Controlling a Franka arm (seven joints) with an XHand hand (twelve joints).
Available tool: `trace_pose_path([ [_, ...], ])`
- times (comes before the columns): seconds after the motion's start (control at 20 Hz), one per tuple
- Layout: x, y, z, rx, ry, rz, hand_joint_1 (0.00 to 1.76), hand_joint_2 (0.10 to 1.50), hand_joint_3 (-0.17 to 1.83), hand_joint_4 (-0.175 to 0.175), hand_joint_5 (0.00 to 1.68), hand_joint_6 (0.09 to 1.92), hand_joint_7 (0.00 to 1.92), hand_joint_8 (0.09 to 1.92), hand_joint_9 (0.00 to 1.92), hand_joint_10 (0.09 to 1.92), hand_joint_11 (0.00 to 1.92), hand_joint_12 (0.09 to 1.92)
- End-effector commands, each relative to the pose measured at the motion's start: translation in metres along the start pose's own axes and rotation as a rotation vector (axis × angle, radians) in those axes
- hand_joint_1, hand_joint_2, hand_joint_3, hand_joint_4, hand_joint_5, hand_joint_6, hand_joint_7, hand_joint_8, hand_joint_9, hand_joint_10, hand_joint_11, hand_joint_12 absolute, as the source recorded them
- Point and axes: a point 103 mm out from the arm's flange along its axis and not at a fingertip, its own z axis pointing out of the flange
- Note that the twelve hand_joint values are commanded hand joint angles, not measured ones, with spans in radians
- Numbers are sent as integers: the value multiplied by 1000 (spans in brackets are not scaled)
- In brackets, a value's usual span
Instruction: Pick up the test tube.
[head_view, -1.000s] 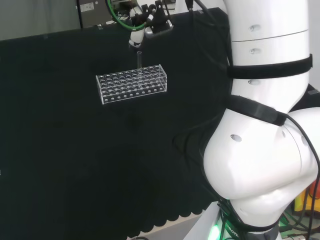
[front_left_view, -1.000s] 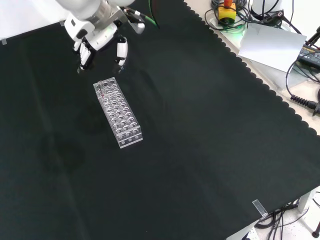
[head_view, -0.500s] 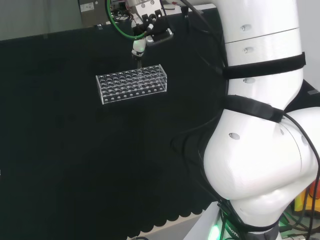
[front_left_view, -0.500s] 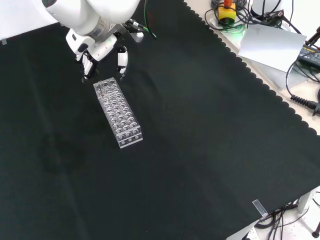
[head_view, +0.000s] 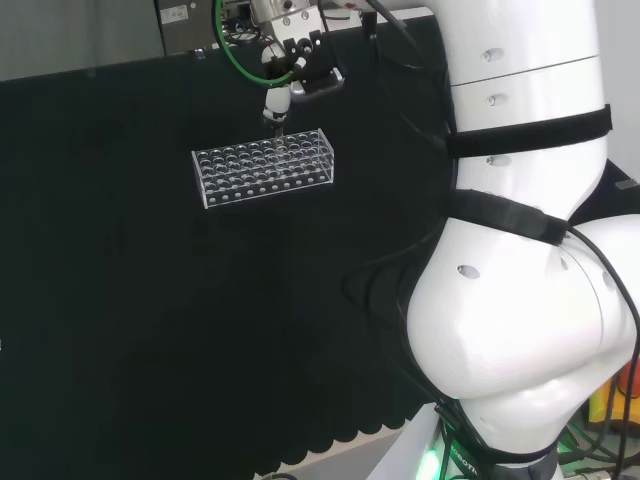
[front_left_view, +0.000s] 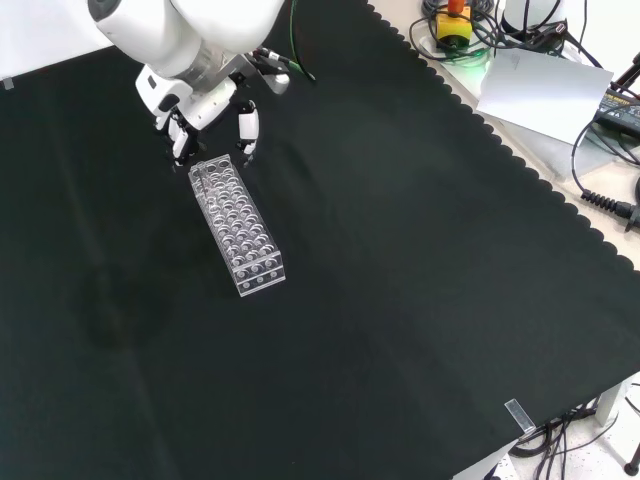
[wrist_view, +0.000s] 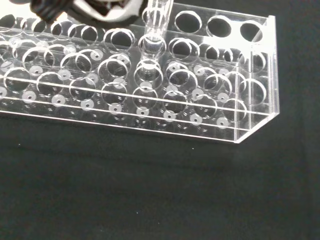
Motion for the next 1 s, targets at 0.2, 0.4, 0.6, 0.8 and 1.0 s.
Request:
trace_pose_path([
  [0.2,11,7,5,-50,-5,-5,967,663,565,-127,636,664,920,885,786,732,357,1464],
  [0.4,11,9,7,-49,-1,-4,988,652,574,-128,657,682,940,887,807,729,369,1460],
  [0.6,16,16,12,-32,-9,4,992,642,595,-129,654,696,946,884,821,716,378,1451],
  [0.8,21,20,18,-31,4,6,997,639,602,-130,652,699,948,884,825,713,380,1450],
  [1.0,22,22,22,-41,41,28,1002,639,609,-134,655,705,955,884,840,712,394,1445],
])
